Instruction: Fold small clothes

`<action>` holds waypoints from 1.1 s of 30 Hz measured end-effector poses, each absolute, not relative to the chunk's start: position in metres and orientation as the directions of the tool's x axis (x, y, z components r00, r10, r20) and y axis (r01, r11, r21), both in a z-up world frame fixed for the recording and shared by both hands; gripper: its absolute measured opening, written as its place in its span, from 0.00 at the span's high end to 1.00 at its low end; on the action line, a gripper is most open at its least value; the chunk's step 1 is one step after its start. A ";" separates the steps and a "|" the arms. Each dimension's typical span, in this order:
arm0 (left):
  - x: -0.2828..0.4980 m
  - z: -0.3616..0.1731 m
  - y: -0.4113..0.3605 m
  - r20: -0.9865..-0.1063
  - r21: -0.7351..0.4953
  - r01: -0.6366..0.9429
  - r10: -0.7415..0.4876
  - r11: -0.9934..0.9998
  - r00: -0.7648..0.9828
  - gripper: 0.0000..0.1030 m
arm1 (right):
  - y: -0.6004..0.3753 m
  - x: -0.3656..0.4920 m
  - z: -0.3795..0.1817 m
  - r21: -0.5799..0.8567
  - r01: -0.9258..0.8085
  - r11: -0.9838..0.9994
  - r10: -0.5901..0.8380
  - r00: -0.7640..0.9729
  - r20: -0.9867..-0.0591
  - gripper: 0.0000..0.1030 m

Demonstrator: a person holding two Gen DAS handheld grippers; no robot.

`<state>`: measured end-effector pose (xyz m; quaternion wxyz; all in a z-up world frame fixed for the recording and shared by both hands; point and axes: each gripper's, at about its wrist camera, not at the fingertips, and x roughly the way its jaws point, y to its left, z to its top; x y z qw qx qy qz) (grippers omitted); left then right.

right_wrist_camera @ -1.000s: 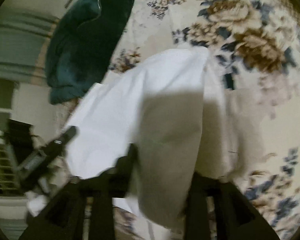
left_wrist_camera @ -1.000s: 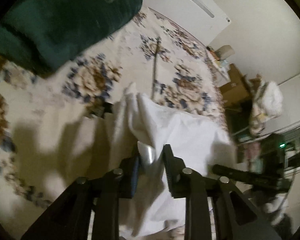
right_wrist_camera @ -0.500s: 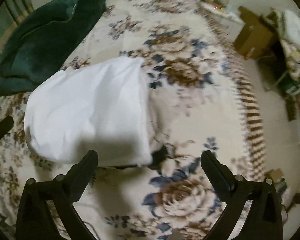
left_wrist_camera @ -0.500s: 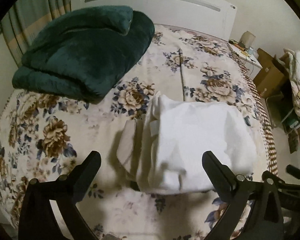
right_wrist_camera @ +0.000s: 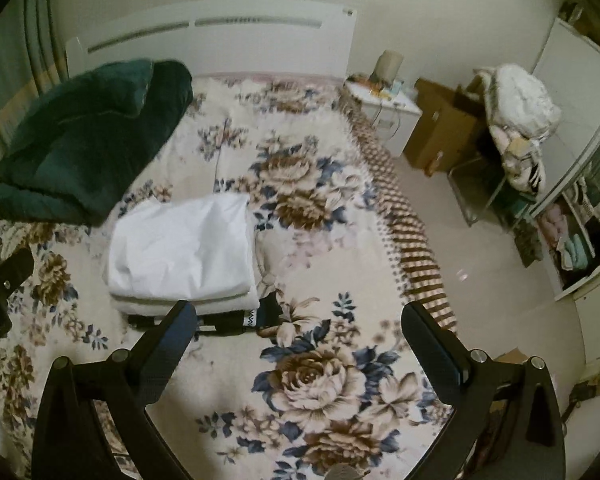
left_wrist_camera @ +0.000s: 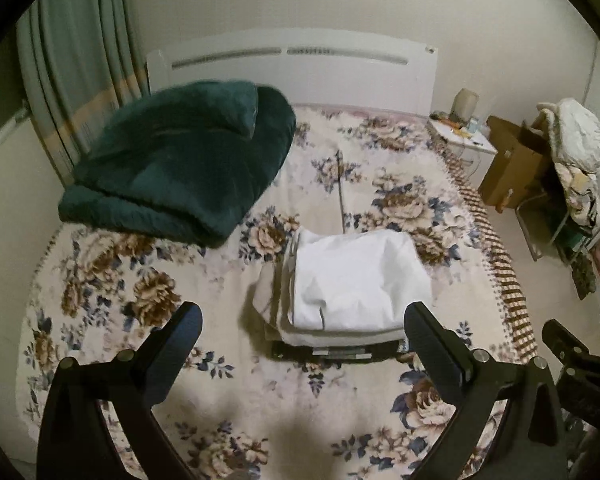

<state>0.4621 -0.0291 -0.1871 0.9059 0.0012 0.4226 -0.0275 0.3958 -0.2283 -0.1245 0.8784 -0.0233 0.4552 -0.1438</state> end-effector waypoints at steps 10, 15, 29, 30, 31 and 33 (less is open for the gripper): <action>0.367 -0.115 -0.024 -0.726 -0.033 0.054 -0.061 0.998 0.685 0.00 | -0.204 0.279 -0.026 -0.151 0.250 0.956 -0.282 0.651 -0.705 0.00; 0.329 -0.088 -0.024 -0.705 -0.031 0.059 -0.064 0.998 0.706 0.00 | -0.193 0.227 0.011 -0.147 0.242 0.959 -0.276 0.688 -0.671 0.00; 0.270 -0.046 -0.018 -0.660 -0.050 0.047 -0.069 0.998 0.748 0.00 | -0.168 0.142 0.079 -0.122 0.211 0.970 -0.241 0.760 -0.604 0.00; 0.267 -0.043 -0.018 -0.656 -0.051 0.046 -0.068 0.998 0.752 0.00 | -0.168 0.139 0.082 -0.119 0.210 0.971 -0.238 0.761 -0.603 0.00; 0.264 -0.041 -0.018 -0.652 -0.051 0.045 -0.067 0.998 0.756 0.00 | -0.169 0.138 0.084 -0.116 0.209 0.971 -0.236 0.763 -0.602 0.00; 0.258 -0.039 -0.016 -0.645 -0.050 0.043 -0.066 0.998 0.761 0.00 | -0.168 0.133 0.088 -0.117 0.204 0.972 -0.233 0.766 -0.599 0.00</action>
